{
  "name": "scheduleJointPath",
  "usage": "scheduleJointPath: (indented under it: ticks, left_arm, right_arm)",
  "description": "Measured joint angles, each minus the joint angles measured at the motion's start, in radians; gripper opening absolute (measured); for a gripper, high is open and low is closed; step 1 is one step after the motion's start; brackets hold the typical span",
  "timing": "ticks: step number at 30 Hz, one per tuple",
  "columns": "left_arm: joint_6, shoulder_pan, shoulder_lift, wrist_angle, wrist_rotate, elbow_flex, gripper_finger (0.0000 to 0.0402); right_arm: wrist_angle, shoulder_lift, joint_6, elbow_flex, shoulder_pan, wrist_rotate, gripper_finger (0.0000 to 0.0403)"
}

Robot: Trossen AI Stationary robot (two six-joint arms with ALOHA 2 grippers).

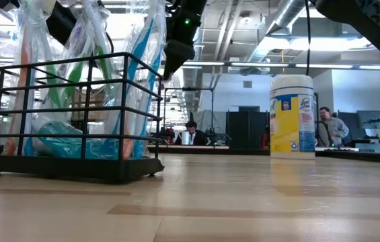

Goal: Pick & Place toothbrushing station
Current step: Put the purple toothbrush into the mesh organizer

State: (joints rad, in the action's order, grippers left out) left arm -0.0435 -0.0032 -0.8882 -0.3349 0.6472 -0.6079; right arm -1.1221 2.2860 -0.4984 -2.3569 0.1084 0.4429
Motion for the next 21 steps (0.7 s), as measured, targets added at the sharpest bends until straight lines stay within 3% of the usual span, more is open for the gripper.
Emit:
scheduleJointPath:
  ticks: [16,21]
  left_arm:
    - [-0.001,0.05,-0.144,-0.009,0.044,0.0,0.0197]
    - [-0.001,0.073,-0.141,-0.024,0.044,0.0,0.0172]
  right_arm:
    - [-0.004,0.0,-0.009,0.0,-0.016,0.004,0.0002]
    - [-0.008,0.0,-0.008,0.0,-0.016,0.004,0.0002]
